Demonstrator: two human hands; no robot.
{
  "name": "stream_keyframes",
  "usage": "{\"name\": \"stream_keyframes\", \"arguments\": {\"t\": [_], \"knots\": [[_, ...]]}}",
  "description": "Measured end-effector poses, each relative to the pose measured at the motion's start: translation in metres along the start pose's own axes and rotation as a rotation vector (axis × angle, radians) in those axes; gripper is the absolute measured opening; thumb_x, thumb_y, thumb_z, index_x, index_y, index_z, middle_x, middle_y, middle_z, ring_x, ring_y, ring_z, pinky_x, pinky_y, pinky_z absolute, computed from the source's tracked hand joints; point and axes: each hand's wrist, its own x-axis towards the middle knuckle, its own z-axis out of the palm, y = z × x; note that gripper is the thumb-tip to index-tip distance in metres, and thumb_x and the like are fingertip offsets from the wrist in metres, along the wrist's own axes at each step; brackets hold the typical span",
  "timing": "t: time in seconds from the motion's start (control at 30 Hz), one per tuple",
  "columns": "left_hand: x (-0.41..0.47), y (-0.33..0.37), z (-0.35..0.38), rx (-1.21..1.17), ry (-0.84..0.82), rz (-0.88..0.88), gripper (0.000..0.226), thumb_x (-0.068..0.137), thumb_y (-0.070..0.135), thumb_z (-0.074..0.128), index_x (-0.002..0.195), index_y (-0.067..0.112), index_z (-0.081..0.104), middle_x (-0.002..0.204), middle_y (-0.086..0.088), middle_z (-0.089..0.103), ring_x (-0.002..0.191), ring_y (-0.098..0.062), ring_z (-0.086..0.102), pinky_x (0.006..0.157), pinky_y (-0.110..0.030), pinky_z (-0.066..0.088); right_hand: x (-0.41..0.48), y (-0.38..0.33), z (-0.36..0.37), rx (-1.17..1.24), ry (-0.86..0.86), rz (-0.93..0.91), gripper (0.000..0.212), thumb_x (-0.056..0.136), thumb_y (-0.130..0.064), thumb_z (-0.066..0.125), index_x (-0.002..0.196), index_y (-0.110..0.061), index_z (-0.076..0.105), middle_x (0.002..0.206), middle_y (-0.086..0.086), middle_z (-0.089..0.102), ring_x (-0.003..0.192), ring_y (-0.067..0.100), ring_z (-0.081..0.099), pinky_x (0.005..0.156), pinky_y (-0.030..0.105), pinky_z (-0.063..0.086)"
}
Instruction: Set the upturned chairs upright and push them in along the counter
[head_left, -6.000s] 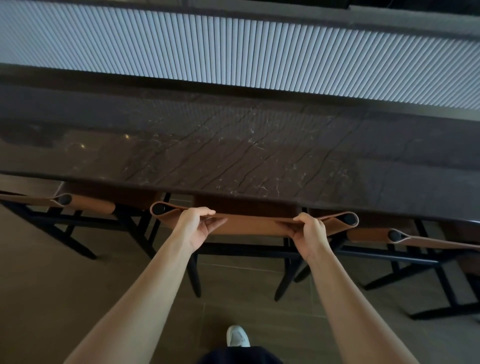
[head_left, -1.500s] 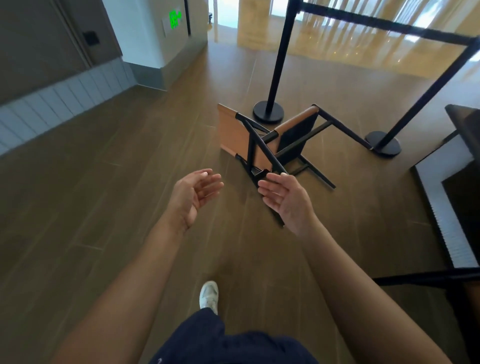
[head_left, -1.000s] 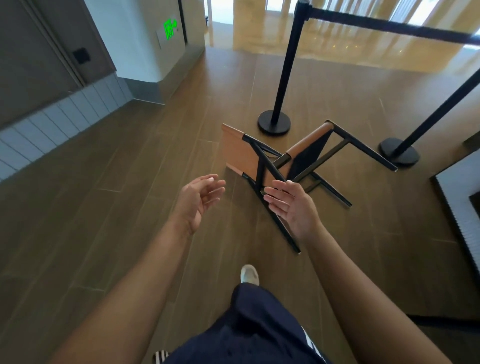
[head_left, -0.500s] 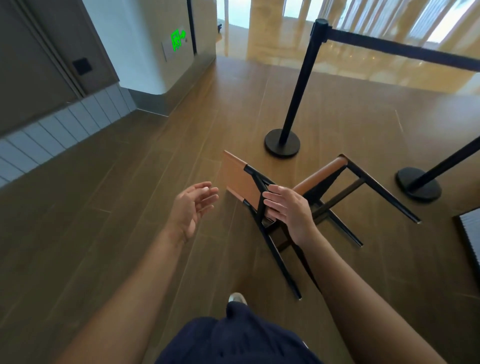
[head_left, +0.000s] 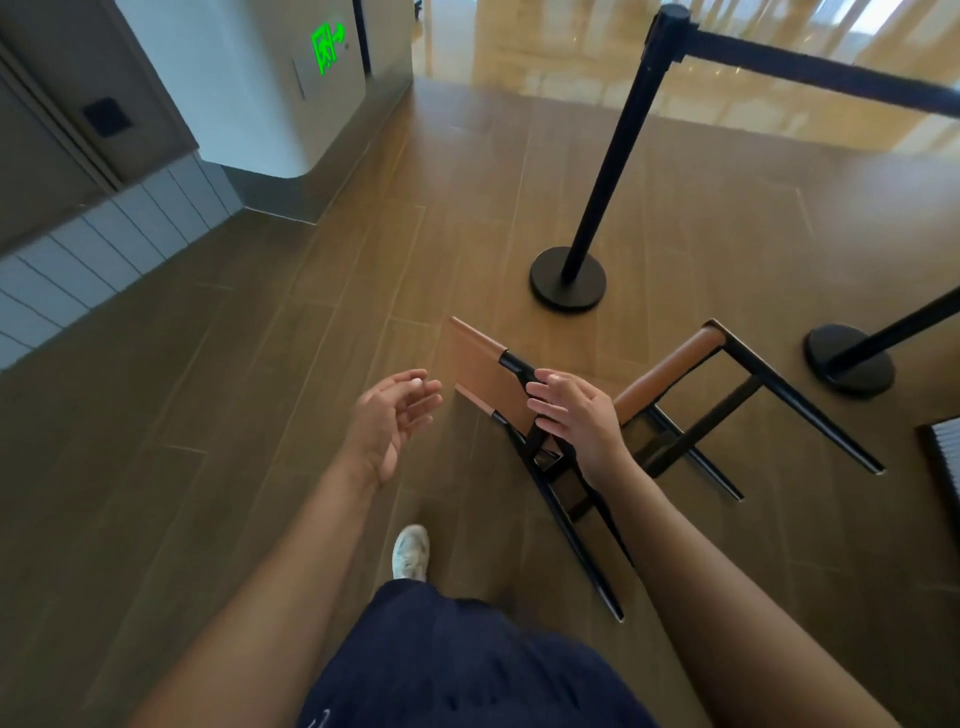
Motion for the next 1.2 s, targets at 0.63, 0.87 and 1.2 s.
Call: {"name": "stream_keyframes", "arguments": {"t": [0.63, 0.87, 1.2], "knots": [[0.197, 0.065, 0.015, 0.186, -0.032, -0.216, 0.022, 0.097, 0.016, 0.049, 0.114, 0.007, 0.061, 0.099, -0.009, 0.072, 0.095, -0.023, 0.067, 0.078, -0.032, 0.051, 0.169, -0.033, 0.068, -0.14, 0.03, -0.005, 0.027, 0.097, -0.019, 0.058, 0.124, -0.014, 0.061, 0.106, -0.004, 0.065, 0.095, 0.007, 0.062, 0.072, 0.016, 0.049], [0.258, 0.05, 0.046, 0.118, 0.034, -0.31, 0.018, 0.097, 0.018, 0.051, 0.104, 0.007, 0.063, 0.101, -0.012, 0.071, 0.093, -0.024, 0.067, 0.084, -0.037, 0.051, 0.239, -0.041, 0.052, -0.292, -0.036, 0.055, 0.035, 0.096, -0.022, 0.059, 0.13, -0.015, 0.057, 0.118, 0.001, 0.065, 0.105, 0.013, 0.062, 0.082, 0.022, 0.051], [0.351, 0.009, 0.04, 0.113, 0.089, -0.428, 0.023, 0.098, 0.021, 0.05, 0.113, 0.006, 0.06, 0.113, -0.015, 0.067, 0.102, -0.026, 0.064, 0.083, -0.036, 0.051, 0.326, -0.004, 0.066, -0.473, -0.061, 0.119, 0.032, 0.096, -0.024, 0.059, 0.128, -0.02, 0.058, 0.113, -0.006, 0.062, 0.094, 0.002, 0.058, 0.066, 0.007, 0.043]]}}
